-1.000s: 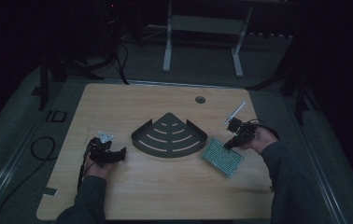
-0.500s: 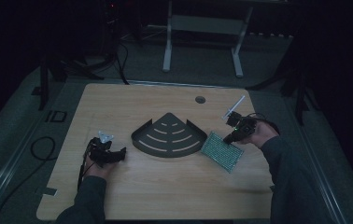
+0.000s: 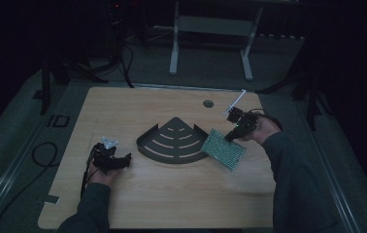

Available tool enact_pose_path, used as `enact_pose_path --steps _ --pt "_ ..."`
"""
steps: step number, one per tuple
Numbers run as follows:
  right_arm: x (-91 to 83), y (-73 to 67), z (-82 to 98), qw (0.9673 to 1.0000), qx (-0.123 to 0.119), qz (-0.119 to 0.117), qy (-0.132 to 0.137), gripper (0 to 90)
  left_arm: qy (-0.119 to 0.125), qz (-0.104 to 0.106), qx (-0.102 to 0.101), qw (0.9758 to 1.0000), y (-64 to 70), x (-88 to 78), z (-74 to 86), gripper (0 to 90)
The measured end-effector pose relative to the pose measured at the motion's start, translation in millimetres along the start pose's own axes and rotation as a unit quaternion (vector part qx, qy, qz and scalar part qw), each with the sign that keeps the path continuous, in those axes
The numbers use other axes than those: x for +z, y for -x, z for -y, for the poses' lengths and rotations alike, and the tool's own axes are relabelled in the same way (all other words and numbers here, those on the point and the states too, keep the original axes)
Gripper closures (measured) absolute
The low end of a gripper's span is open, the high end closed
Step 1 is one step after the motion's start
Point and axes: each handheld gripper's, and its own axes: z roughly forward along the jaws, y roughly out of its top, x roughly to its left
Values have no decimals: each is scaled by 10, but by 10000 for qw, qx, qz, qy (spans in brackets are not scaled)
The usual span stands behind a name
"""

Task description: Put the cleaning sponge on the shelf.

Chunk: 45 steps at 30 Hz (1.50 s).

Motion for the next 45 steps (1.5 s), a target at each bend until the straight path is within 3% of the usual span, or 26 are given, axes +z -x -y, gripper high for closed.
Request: enact_pose_path --steps 22,36,45 --pt "137 24 -532 9995 -21 -85 298 900 2 5 5 10000 0 2 -2 158" --pt "294 30 -812 9990 55 -214 388 900 4 13 12 10000 0 4 -3 158" --pt "390 69 -933 9985 231 -255 428 900 3 15 18 10000 -1 4 -4 158"
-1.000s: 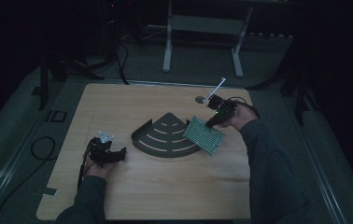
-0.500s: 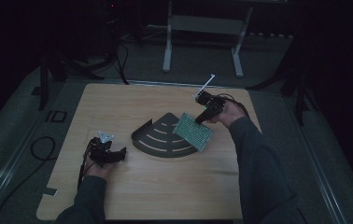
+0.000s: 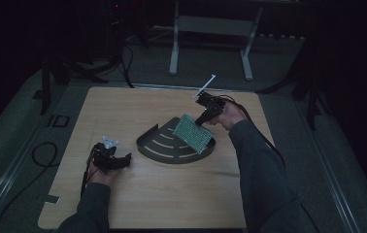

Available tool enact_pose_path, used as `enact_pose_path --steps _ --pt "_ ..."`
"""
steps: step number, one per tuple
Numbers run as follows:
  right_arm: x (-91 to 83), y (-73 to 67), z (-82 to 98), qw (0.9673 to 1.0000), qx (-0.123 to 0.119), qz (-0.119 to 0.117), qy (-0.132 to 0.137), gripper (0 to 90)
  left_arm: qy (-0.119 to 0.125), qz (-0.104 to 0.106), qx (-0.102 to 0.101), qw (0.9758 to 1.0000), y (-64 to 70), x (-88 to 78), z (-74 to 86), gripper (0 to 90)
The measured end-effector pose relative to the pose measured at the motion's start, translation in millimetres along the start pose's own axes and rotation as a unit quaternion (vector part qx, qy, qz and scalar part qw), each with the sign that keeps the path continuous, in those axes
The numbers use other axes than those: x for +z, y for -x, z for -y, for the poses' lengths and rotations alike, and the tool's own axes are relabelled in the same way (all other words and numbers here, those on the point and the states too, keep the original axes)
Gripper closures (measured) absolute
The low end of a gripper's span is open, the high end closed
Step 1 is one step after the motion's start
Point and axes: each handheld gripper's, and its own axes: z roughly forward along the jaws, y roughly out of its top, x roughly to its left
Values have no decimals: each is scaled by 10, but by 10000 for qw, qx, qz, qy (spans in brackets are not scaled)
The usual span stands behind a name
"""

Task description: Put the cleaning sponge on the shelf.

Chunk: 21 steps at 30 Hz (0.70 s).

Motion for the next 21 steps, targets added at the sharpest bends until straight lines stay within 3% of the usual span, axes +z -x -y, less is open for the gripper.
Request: enact_pose_path --steps 21 --pt "354 44 -85 9995 73 235 -195 900 -7 5 4 10000 0 -1 0 159"
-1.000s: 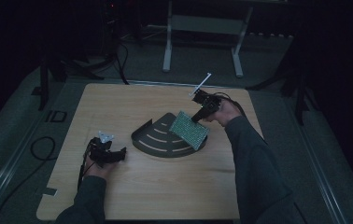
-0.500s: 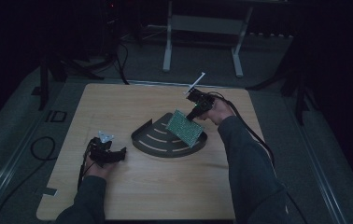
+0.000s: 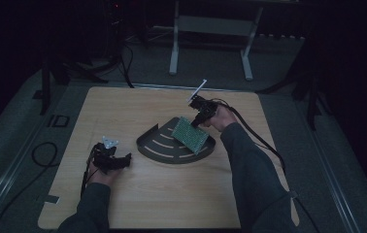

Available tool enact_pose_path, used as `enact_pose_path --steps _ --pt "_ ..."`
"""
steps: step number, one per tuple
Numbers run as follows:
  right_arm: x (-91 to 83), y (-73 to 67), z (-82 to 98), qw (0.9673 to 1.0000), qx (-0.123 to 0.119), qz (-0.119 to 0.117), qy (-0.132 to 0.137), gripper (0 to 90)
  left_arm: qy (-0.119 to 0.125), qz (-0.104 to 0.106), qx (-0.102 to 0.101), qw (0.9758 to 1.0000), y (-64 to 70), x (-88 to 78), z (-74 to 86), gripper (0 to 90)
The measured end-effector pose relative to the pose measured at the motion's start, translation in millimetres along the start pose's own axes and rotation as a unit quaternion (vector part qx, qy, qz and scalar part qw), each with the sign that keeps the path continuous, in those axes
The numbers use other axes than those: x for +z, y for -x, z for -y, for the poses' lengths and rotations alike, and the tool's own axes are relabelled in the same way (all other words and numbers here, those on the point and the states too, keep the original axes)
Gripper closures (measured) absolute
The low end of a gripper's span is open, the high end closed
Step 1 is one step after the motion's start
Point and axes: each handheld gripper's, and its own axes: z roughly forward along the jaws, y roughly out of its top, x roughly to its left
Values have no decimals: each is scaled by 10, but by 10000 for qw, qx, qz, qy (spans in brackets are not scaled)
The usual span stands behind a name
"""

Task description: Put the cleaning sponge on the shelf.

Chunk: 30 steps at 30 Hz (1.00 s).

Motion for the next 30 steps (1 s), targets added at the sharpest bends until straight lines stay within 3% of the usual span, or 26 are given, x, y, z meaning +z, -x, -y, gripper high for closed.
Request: enact_pose_path --steps 11,22,30 --pt "115 96 168 9999 142 19 -75 900 1 0 0 10000 0 0 0 158" --pt "220 117 249 9995 130 216 -175 900 1 2 2 10000 0 1 0 158" --pt "261 123 265 9983 -131 492 -290 900 2 2 0 10000 0 1 0 158"
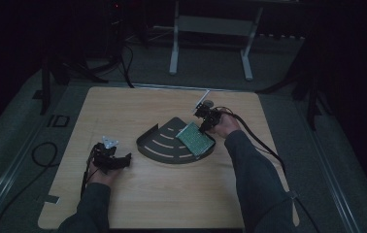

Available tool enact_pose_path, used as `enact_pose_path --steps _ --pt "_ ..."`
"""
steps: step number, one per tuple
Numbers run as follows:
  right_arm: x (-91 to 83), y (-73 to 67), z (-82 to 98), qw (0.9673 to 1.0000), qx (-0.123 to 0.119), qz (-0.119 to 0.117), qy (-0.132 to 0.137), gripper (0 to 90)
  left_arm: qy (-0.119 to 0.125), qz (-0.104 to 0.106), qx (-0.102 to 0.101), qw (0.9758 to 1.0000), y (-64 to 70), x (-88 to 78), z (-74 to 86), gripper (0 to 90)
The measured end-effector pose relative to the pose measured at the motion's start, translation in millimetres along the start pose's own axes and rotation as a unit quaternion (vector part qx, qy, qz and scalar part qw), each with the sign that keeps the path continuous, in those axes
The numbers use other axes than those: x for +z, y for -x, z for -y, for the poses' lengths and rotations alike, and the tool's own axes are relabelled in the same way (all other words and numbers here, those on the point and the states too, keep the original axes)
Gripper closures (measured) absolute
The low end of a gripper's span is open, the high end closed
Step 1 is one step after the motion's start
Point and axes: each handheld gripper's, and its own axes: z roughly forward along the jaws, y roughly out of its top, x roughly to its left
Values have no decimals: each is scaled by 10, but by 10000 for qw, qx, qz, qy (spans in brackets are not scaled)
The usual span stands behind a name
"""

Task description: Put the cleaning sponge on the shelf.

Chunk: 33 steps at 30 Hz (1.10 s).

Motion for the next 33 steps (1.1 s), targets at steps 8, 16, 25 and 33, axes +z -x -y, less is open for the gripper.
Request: enact_pose_path --steps 8,16,25,33 --pt "-7 9 -14 10000 3 42 9 898 0 1 1 10000 0 0 0 158" --pt "19 15 15 10000 1 22 8 892 0 1 2 10000 0 0 0 158" --pt "-33 18 77 9996 80 -14 281 675 0 1 2 10000 0 0 0 158" --pt "-115 23 107 9983 164 21 551 575 1 1 1 10000 0 0 0 158"
